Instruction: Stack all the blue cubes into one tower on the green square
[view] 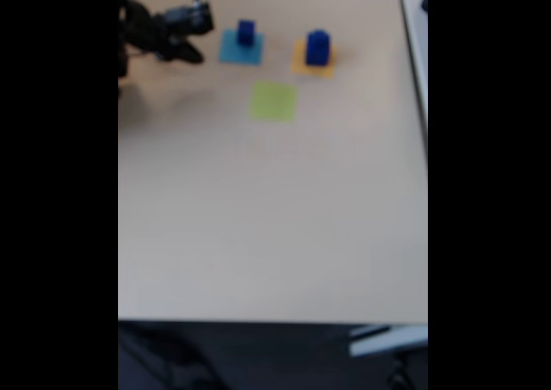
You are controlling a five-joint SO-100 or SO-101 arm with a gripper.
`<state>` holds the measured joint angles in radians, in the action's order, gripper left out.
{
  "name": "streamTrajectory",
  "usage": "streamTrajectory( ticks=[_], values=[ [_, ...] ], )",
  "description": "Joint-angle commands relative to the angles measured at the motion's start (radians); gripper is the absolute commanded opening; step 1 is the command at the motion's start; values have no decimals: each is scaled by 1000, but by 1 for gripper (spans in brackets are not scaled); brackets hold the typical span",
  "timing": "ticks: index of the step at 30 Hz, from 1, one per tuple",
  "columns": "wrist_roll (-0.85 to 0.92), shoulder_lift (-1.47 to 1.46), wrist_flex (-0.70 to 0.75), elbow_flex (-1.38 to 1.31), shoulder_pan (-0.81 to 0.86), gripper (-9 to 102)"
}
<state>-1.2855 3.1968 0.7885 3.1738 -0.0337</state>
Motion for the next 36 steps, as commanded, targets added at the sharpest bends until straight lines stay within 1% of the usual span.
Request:
streamTrajectory(
  ticks=[1,9,15,27,30,36],
  values=[
    [0,-64,-71,8,-9,0],
    [-5,-238,-218,8,-23,0],
    [-5,-391,-360,8,-28,0],
    [-18,-417,-410,8,-52,0],
    [-51,-425,-417,8,-67,0],
    [-104,-554,-534,3,-86,0]
  ],
)
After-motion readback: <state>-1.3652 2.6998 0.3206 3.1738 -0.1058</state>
